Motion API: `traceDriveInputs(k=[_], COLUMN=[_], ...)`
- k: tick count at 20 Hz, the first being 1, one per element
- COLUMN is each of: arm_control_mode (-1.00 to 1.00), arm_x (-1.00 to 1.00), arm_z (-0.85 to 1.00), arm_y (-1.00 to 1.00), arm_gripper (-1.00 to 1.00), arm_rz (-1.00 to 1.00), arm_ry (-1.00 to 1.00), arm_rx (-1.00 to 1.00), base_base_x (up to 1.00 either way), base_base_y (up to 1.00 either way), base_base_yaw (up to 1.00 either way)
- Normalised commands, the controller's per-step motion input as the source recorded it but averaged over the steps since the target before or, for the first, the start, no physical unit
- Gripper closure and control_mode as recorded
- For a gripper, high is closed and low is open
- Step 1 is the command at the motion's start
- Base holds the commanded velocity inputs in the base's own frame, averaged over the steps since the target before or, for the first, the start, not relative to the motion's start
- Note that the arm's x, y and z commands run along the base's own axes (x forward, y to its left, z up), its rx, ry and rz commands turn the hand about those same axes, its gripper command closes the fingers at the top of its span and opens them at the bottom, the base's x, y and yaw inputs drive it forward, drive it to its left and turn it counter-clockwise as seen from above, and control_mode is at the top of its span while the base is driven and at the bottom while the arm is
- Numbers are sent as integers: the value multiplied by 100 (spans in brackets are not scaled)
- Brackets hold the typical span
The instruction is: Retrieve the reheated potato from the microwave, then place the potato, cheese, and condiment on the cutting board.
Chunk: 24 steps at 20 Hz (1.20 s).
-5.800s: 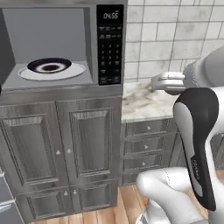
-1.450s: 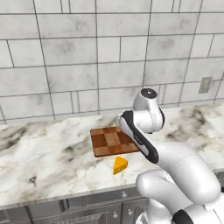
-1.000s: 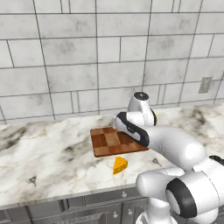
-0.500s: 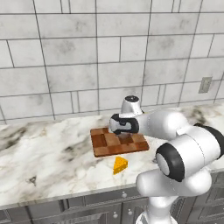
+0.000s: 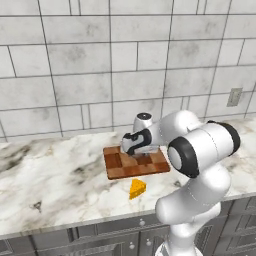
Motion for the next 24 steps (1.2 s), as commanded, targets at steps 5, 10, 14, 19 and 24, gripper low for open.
traceDriveInputs(k=[5,10,14,19,24], arm_control_mode=[-100,-100,-100,-100,-100], arm_x=[7,-43,-54,-65,-48], arm_z=[-16,-1,-14,0,41], arm_y=[0,0,-1,-1,0], arm_gripper=[-100,-100,-100,-100,-100], arm_rz=[0,0,0,0,0], arm_ry=[0,0,2,0,0], arm_rx=[0,0,0,0,0], base_base_x=[0,0,0,0,0], base_base_y=[0,0,0,0,0], base_base_yaw=[0,0,0,0,0])
